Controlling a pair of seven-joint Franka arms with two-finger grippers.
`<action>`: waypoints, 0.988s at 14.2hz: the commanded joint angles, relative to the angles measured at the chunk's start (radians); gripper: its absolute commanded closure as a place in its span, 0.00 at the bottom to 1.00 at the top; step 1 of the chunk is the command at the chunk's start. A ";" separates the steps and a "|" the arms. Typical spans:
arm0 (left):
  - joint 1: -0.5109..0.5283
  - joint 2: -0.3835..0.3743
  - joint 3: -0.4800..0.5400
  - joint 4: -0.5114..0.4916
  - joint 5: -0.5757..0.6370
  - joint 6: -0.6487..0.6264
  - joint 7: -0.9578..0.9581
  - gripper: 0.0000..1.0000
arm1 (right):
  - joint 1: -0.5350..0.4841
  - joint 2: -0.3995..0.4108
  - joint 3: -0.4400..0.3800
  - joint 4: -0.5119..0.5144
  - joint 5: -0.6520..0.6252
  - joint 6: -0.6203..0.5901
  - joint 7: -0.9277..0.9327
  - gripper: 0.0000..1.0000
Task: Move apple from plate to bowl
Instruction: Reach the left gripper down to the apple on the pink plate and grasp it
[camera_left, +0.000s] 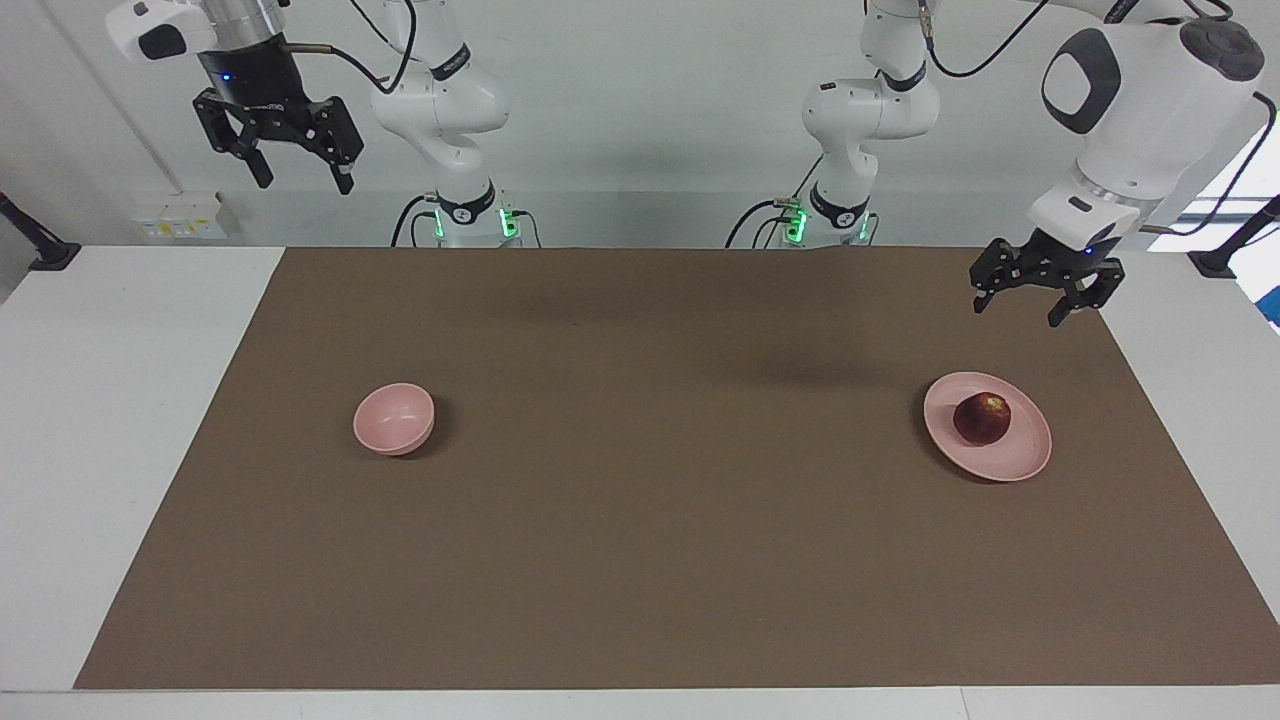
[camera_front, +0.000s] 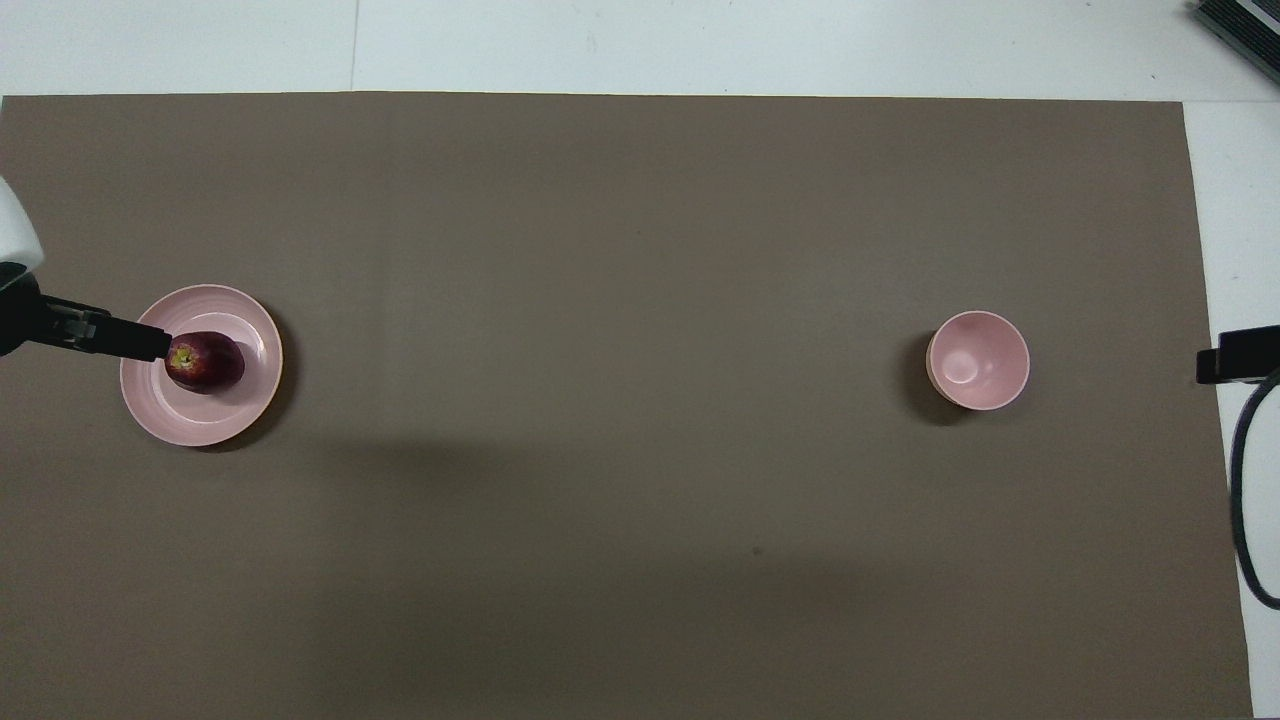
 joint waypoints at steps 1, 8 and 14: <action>0.033 -0.027 -0.003 -0.110 -0.001 0.093 0.055 0.00 | -0.009 -0.005 0.001 0.004 0.004 -0.017 -0.025 0.00; 0.061 0.105 -0.003 -0.185 -0.001 0.283 0.051 0.00 | -0.009 -0.007 -0.001 0.004 0.004 -0.017 -0.025 0.00; 0.065 0.160 -0.003 -0.217 -0.001 0.389 0.051 0.00 | -0.009 -0.007 0.001 0.004 0.004 -0.017 -0.024 0.00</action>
